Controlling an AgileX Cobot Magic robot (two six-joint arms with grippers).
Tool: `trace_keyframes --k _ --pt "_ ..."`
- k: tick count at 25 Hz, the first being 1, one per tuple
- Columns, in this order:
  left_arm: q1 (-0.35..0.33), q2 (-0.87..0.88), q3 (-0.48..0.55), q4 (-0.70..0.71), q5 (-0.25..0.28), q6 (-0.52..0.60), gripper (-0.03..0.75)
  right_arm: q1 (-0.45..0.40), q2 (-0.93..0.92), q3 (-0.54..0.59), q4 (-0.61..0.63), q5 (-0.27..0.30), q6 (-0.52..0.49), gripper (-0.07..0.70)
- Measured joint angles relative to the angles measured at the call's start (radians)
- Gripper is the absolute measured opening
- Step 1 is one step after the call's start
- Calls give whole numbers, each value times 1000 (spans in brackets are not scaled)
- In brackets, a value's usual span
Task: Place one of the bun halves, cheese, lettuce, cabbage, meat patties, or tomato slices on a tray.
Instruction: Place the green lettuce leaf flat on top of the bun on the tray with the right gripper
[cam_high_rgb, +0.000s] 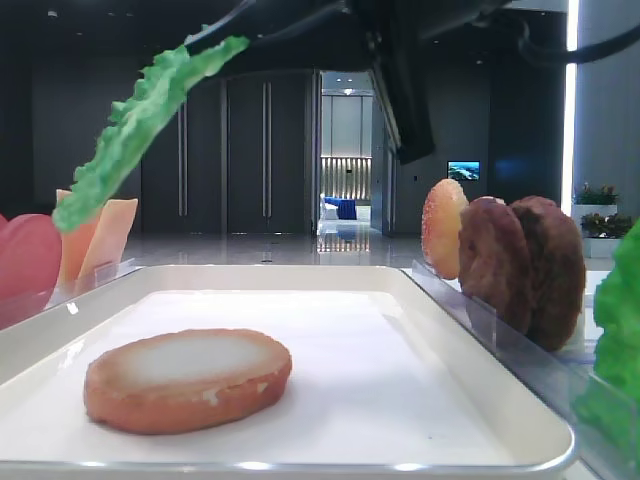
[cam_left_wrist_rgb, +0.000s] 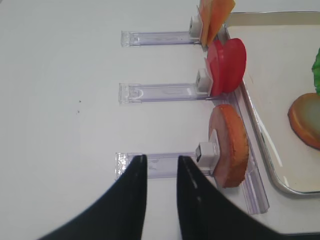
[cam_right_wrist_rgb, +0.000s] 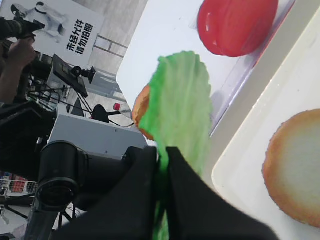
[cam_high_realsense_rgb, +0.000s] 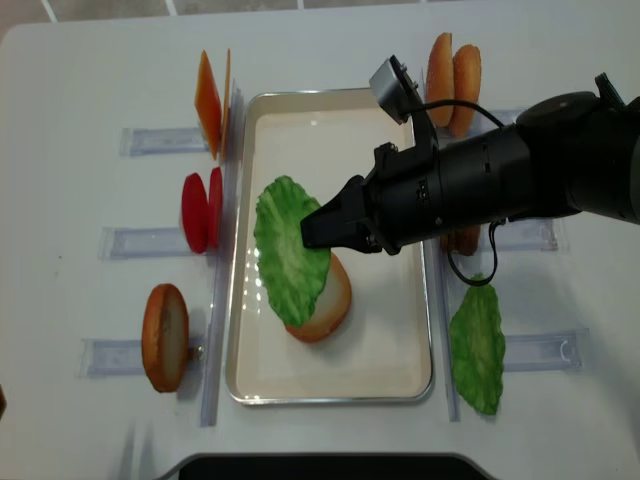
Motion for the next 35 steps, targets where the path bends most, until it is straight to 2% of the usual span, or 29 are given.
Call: trace_keyframes --k 5,12,24,35 --pt "0 0 0 0 0 0 158 -11 2 52 39 -4 -63 14" --pt "0 0 0 0 0 0 158 0 84 55 101 16 -111 14" --pt "0 0 0 0 0 0 158 2 140 56 108 14 -154 14" --pt "0 0 0 0 0 0 158 2 140 57 108 -16 -179 14"
